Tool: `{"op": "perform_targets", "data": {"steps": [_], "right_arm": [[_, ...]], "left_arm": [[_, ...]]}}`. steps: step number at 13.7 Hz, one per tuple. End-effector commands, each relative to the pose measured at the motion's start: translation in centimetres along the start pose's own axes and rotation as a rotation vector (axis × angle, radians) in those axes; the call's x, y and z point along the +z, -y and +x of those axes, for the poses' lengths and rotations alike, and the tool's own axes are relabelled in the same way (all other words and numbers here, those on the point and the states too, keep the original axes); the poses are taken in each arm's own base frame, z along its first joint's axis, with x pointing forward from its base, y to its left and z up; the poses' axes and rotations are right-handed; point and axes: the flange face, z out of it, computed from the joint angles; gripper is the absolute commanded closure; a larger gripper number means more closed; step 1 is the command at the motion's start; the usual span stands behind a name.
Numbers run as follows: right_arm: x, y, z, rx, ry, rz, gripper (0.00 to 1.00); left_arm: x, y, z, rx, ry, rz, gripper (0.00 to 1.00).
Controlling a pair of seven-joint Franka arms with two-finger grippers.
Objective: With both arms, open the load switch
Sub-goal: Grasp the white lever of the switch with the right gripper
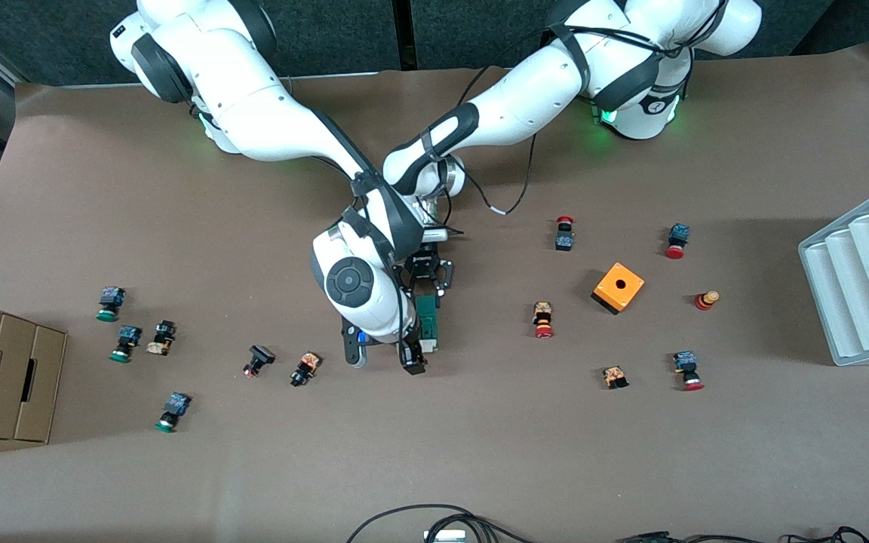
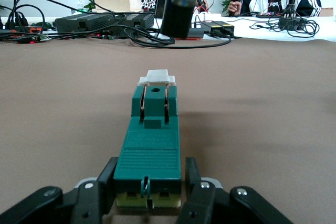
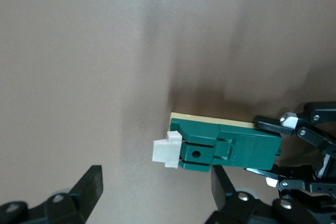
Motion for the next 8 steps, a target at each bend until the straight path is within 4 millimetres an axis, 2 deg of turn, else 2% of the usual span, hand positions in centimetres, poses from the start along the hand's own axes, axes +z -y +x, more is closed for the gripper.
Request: {"op": "perform_targets", "data": {"steps": [1,5,8], "right_arm": [[1.6,0.2,-0.8,0.031,0.024,-0.011,0.08],[2.0,0.2,-1.0,0.029,0.028,-0.005,0.08],[3.3,0.5,-0.9,0.039,0.03,0.006,0.09]], "left_arm": [[-0.1,-0.5,-0.1,-0.009,-0.023,-0.004,0.43],[-0.1,-0.5,-0.1,-0.007,-0.023,-0.004,0.43],[-0.1,-0.5,-0.1,-0.009,-0.023,-0.004,0.43]]}}
